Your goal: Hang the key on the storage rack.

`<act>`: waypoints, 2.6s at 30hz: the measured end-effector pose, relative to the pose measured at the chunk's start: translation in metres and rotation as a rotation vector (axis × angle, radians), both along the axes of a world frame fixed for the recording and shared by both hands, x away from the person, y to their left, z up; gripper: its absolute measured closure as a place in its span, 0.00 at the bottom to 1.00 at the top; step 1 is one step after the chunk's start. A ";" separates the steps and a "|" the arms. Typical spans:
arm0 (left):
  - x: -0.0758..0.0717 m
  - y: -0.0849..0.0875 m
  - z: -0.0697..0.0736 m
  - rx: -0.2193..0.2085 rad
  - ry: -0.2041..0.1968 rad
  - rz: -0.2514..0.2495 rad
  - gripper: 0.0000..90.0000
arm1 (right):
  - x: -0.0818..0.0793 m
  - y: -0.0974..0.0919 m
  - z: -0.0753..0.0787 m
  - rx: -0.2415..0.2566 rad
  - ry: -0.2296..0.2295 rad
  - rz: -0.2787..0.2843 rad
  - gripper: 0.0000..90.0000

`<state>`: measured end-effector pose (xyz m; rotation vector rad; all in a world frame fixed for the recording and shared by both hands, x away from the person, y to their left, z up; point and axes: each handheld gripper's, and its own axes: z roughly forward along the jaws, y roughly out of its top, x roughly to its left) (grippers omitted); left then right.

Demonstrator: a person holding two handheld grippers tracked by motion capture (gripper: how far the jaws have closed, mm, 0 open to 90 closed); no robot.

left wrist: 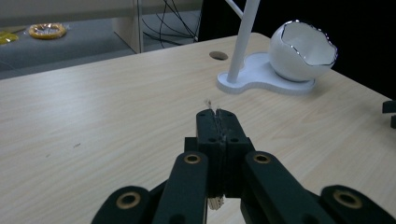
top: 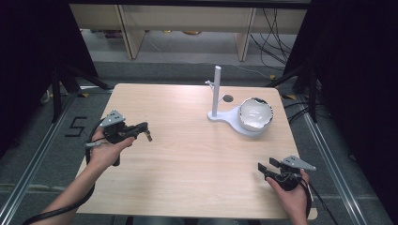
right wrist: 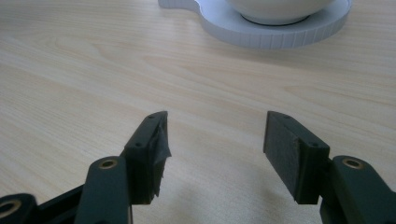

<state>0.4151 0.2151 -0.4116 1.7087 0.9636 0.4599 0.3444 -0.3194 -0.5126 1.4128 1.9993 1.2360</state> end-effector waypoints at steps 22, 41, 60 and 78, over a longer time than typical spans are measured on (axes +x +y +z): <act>0.037 -0.038 0.016 -0.002 -0.132 0.068 0.99 | 0.000 -0.003 -0.001 -0.009 -0.053 0.002 0.48; 0.072 -0.090 0.036 -0.014 -0.200 0.048 0.99 | -0.001 0.001 -0.001 0.014 -0.038 -0.015 0.48; 0.101 -0.134 0.048 -0.033 -0.224 0.035 0.99 | 0.000 0.000 -0.001 -0.013 -0.042 -0.007 0.49; 0.121 -0.164 0.047 -0.043 -0.231 0.035 0.99 | -0.001 0.000 -0.001 0.011 -0.037 -0.010 0.49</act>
